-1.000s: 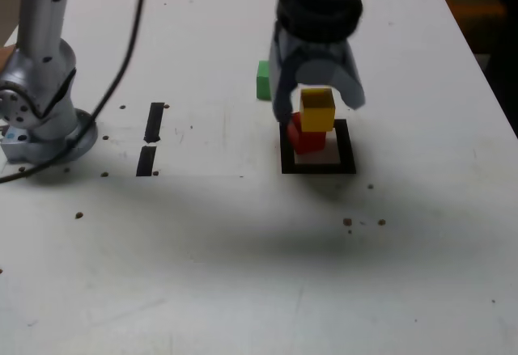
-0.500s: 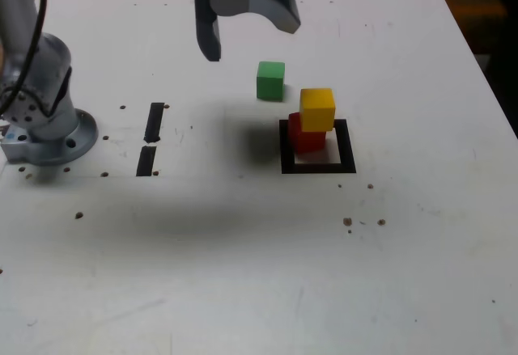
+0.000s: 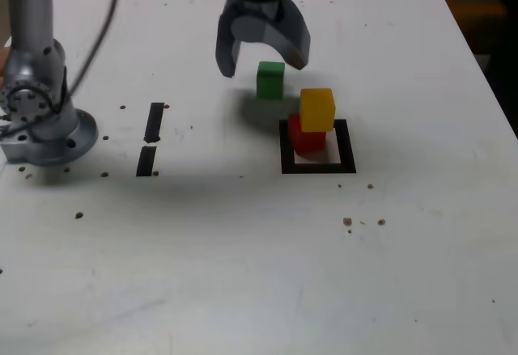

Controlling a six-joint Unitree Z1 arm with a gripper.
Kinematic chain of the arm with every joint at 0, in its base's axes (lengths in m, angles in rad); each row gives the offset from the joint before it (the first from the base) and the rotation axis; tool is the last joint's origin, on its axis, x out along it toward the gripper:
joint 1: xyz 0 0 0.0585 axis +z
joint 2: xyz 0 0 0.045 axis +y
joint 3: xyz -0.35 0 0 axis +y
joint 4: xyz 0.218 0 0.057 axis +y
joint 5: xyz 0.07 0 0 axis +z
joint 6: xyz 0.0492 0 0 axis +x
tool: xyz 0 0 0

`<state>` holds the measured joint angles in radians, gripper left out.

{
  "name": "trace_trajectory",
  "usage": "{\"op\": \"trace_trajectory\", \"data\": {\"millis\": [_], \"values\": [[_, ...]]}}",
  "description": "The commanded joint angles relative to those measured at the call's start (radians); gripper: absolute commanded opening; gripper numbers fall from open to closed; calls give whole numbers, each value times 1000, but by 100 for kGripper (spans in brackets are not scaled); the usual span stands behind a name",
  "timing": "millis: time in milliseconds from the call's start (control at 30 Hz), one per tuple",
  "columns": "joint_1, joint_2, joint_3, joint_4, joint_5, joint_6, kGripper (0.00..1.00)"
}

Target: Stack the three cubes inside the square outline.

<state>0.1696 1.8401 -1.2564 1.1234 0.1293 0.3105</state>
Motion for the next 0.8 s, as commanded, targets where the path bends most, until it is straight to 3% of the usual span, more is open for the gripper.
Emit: {"op": "trace_trajectory", "data": {"millis": [0,133,300,500,767], "values": [[-1,11,7,-21,-7,1,100],[-1,46,12,-53,-10,2,98],[0,88,-7,-44,4,2,89],[0,109,-19,-55,64,-28,50],[1,118,-24,-60,71,-27,28]]}}
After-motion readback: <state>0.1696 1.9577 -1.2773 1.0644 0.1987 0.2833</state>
